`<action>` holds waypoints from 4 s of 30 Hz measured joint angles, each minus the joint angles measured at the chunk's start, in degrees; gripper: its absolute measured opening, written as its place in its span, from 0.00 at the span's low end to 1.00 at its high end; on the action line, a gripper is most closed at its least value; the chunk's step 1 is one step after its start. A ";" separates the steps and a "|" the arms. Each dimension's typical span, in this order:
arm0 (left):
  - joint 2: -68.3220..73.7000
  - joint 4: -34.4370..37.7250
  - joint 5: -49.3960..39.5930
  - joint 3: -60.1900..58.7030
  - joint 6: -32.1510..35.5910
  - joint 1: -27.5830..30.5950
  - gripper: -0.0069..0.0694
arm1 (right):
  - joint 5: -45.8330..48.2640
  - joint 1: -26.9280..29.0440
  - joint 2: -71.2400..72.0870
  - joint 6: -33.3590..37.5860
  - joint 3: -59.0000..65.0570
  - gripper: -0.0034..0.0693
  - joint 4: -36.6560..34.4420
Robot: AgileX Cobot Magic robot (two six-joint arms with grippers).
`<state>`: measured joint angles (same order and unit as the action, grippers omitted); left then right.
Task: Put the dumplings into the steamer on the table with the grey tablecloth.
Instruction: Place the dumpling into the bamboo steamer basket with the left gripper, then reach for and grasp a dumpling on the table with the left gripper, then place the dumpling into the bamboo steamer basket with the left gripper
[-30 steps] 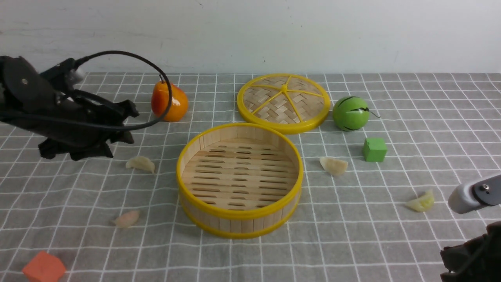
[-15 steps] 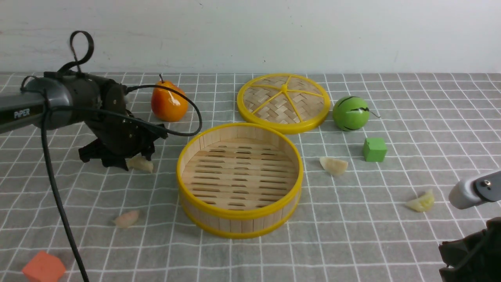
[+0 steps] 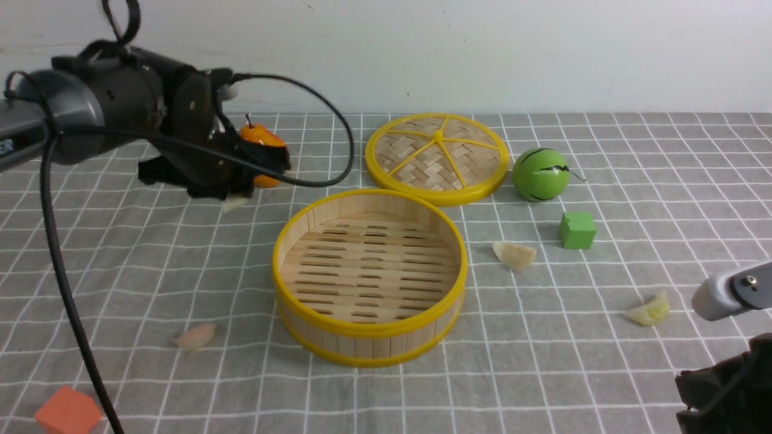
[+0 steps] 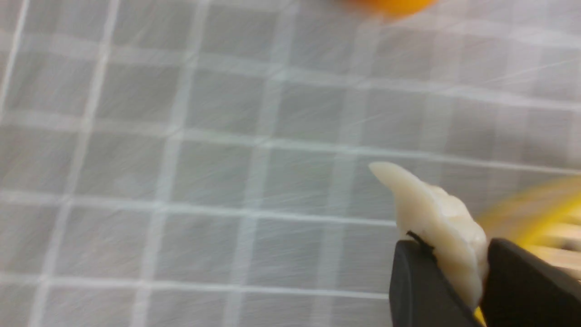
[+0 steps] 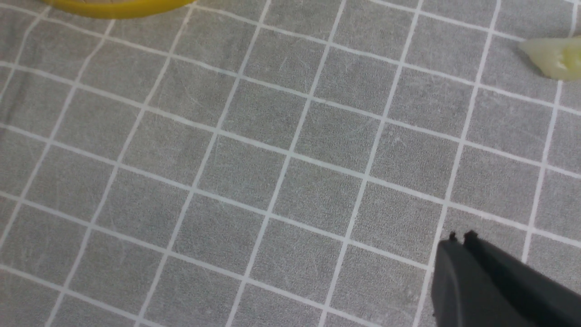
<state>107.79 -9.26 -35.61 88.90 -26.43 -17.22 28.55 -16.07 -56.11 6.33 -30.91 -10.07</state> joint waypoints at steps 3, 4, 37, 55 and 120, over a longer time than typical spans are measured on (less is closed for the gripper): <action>-0.42 2.91 3.14 0.24 3.30 -4.07 0.31 | -0.05 0.00 0.00 0.00 0.00 0.05 -0.36; 0.47 3.65 4.32 0.24 4.27 -5.30 0.31 | -0.05 0.00 0.00 0.00 0.00 0.05 -0.49; -10.49 -2.25 2.71 -31.58 12.64 0.56 0.70 | 0.45 0.00 0.00 0.00 0.00 0.08 -6.31; -9.88 -2.64 3.48 -29.02 7.50 0.57 0.07 | 0.88 0.00 0.00 0.29 0.00 0.10 -7.27; 5.17 12.00 -27.47 10.13 12.89 -8.24 0.80 | 6.60 0.00 -3.46 0.49 -8.34 0.31 -7.50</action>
<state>112.96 2.74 -63.08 99.04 -13.55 -25.46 35.15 -16.07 -59.56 6.82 -39.25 -17.57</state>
